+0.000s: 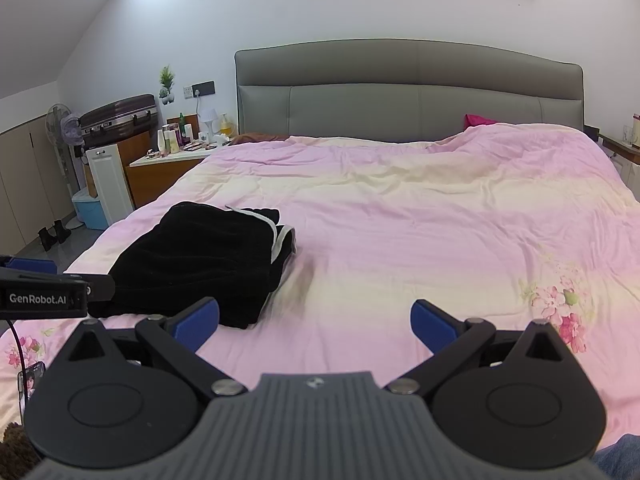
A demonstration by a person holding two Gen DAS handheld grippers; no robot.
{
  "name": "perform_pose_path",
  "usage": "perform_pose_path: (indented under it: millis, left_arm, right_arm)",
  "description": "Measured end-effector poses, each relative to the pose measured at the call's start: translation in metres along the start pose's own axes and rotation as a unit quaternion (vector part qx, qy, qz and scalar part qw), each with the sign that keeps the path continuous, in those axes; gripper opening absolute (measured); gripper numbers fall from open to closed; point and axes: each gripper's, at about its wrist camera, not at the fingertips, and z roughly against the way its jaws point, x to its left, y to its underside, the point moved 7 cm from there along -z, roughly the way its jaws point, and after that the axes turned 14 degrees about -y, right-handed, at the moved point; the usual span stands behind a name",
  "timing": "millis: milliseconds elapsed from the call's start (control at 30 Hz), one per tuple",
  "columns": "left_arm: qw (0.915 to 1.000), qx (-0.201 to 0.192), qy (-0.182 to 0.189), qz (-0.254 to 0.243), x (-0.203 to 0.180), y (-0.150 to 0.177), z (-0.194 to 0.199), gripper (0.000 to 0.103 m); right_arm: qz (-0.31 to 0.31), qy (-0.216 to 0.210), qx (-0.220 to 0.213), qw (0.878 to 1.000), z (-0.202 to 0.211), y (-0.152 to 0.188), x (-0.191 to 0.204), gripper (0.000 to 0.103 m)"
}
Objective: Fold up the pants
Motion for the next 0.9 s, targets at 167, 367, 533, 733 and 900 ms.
perform_pose_path:
  millis: [167, 367, 533, 733, 900]
  left_arm:
    - [1.0000, -0.001, 0.000, 0.001, 0.000, 0.000, 0.001, 0.093]
    - [1.0000, -0.002, -0.001, 0.001, 0.001, 0.000, 0.003, 0.093]
    - [1.0000, -0.003, -0.002, 0.003, 0.001, -0.001, 0.007, 0.093]
    - [1.0000, -0.003, -0.002, 0.004, 0.001, -0.002, 0.009, 0.093]
    - [1.0000, -0.003, -0.002, 0.004, 0.001, -0.002, 0.010, 0.093]
  right_arm:
    - [-0.001, 0.000, -0.002, 1.000, 0.002, -0.001, 0.001, 0.098]
    - [-0.002, 0.001, -0.005, 1.000, 0.005, -0.001, 0.004, 0.098]
    - [-0.002, 0.002, -0.006, 1.000, 0.006, -0.001, 0.004, 0.098]
    - [-0.002, 0.003, -0.010, 1.000, 0.010, -0.002, 0.007, 0.098]
    - [-0.003, 0.003, -0.012, 1.000, 0.011, -0.003, 0.008, 0.098]
